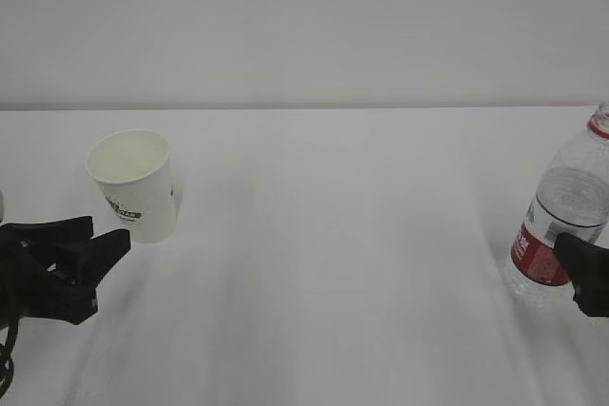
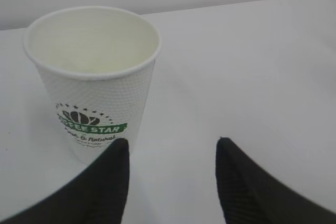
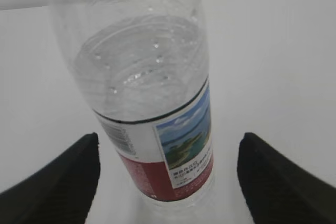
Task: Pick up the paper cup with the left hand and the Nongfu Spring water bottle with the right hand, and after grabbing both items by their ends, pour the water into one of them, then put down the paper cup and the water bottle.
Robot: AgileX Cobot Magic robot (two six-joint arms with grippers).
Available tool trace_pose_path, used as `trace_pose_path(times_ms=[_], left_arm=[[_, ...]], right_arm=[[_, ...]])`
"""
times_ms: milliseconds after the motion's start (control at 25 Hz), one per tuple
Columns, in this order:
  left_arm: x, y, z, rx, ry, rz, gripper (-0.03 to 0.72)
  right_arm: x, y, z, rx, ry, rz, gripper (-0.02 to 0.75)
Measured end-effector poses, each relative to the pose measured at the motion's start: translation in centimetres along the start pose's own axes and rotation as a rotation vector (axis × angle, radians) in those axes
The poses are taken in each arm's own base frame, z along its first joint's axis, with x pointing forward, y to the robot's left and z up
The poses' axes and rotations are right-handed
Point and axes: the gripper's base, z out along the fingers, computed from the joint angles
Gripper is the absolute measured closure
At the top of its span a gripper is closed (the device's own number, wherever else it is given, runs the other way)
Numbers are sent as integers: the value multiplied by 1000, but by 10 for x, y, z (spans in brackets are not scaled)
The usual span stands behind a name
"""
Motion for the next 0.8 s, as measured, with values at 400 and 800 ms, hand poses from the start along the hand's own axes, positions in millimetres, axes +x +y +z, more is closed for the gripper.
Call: trace_pose_path(times_ms=[400,800], left_arm=[[0,0,0,0,0,1,298],[0,0,0,0,0,1,298]], right_arm=[[15,2,20,-41,-22,8,118],[33,0,29,-37,67,13,118]])
